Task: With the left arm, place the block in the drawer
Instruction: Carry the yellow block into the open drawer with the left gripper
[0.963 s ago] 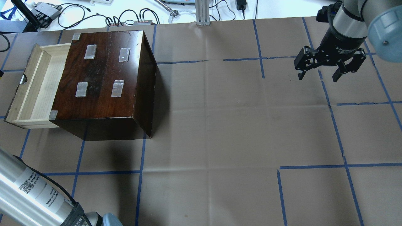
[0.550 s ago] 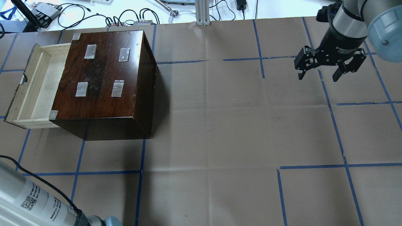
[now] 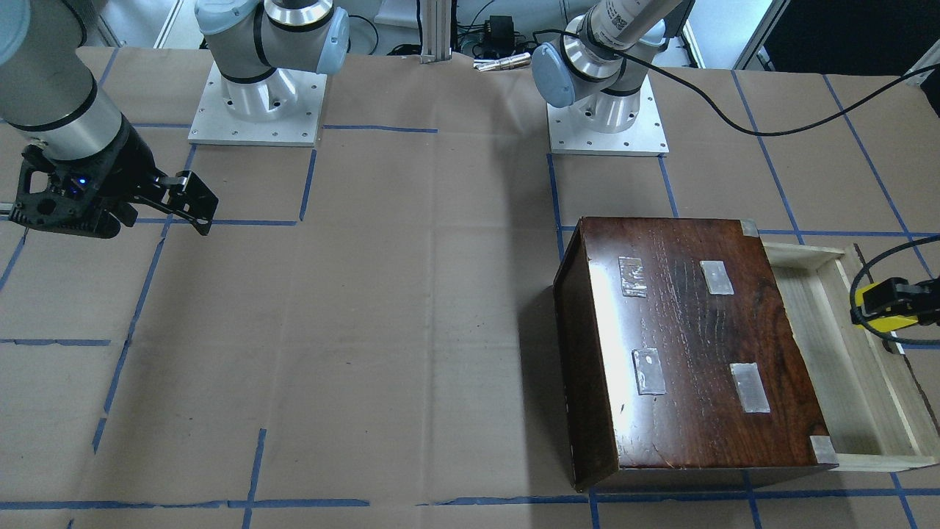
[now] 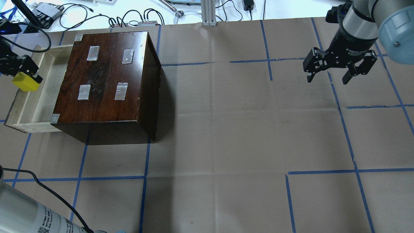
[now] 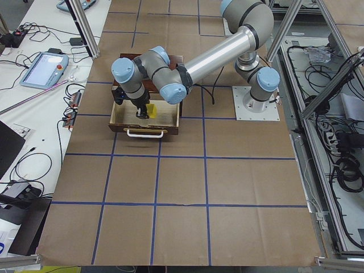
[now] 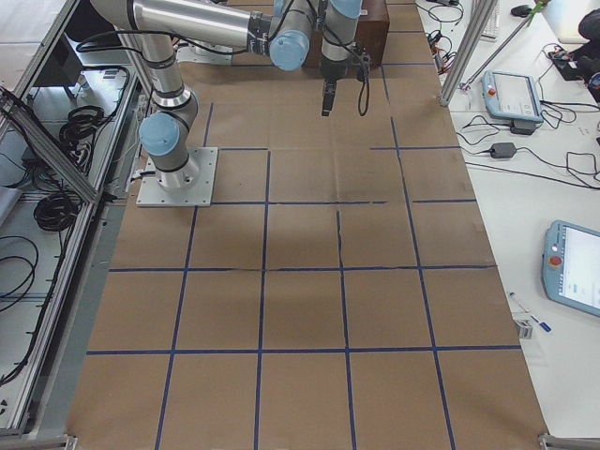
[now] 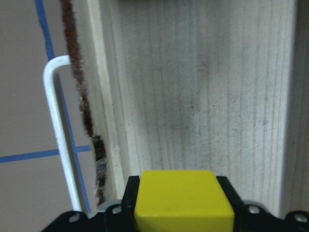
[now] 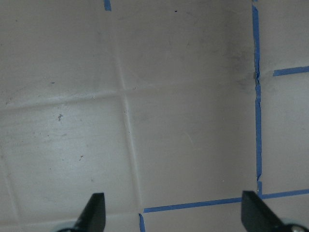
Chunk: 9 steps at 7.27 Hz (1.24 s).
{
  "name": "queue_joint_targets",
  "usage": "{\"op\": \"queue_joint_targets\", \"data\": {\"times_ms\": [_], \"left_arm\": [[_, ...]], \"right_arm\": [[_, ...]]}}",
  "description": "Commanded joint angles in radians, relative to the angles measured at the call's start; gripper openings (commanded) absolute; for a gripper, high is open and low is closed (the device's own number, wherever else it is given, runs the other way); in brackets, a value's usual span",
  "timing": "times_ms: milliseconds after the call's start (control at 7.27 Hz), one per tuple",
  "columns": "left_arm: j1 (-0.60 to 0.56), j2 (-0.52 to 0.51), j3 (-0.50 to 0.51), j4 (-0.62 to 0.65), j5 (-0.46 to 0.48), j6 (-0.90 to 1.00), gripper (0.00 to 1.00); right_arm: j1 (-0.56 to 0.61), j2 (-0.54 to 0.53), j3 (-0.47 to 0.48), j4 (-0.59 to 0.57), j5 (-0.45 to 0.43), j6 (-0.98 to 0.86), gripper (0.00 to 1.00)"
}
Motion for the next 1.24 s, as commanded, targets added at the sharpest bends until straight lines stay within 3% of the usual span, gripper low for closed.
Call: {"op": "queue_joint_targets", "data": {"times_ms": [0,1100], "left_arm": [[-0.008,-0.016,-0.049,0.035,-0.002,-0.034,0.0],[-0.01,-0.03,-0.043,0.061,-0.057,-0.083,0.01]], "right_arm": [[0.0,0.0,0.0,0.0,0.0,0.0,1.0],[0.0,0.0,0.0,0.0,0.0,-0.001,1.0]]}}
